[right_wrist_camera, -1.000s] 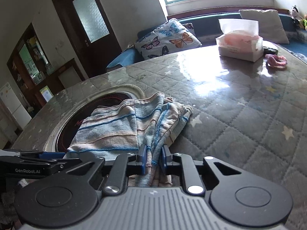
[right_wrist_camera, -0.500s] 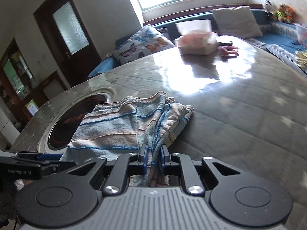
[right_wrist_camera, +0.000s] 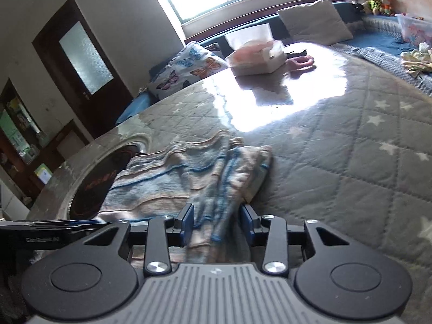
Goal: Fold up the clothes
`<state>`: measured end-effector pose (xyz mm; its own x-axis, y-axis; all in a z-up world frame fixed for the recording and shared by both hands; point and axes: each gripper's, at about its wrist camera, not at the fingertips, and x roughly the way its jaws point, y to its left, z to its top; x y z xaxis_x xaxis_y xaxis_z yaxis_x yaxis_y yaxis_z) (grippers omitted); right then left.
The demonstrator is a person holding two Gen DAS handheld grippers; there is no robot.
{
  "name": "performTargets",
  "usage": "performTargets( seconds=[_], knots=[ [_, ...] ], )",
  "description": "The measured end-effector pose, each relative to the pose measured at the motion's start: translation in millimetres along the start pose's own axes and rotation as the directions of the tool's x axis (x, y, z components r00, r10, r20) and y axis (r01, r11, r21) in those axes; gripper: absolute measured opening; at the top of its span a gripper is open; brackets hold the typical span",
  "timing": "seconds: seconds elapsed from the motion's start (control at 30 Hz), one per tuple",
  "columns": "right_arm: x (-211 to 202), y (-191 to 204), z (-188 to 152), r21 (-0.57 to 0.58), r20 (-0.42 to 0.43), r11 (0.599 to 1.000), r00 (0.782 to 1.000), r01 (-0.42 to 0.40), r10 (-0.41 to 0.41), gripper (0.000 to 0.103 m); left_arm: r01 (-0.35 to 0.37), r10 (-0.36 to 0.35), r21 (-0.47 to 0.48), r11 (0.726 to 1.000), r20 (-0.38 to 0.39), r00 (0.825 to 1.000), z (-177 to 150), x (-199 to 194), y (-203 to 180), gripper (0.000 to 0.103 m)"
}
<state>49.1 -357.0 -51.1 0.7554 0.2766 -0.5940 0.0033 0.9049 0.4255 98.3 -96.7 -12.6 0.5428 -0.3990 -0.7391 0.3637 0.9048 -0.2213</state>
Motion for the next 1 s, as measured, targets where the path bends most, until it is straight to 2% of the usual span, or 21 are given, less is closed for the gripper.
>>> performTargets(
  seconds=[0.07,0.1,0.23,0.63,1.0],
  knots=[
    [0.4,0.9,-0.4,0.003,0.003,1.0,1.0,-0.001,0.001,0.019,0.002,-0.002,-0.008,1.0,0.001,1.0,2.0,-0.8,-0.4,0.019],
    [-0.8,-0.5,0.1,0.01,0.008,1.0,1.0,-0.004,0.004,0.016,0.002,-0.002,-0.012,1.0,0.002,1.0,3.2,-2.1,-0.5,0.018],
    [-10.7,-0.2,7.0,0.0,0.034,1.0,0.999,-0.014,0.014,0.014,0.019,-0.019,-0.006,1.0,0.025,1.0,13.9,-7.8,-6.4,0.011],
    [-34.8,7.3,70.6,-0.107,0.156,0.994,0.988,0.034,-0.017,0.013,0.03,-0.04,0.089,0.996,0.113,0.993,80.6,-6.9,-51.0,0.01],
    [-13.8,-3.1,120.9,-0.149,0.176,0.985,0.983,0.084,-0.058,0.013,-0.016,0.001,0.123,0.992,0.125,0.992,122.1,20.1,-69.2,0.01]
  ],
)
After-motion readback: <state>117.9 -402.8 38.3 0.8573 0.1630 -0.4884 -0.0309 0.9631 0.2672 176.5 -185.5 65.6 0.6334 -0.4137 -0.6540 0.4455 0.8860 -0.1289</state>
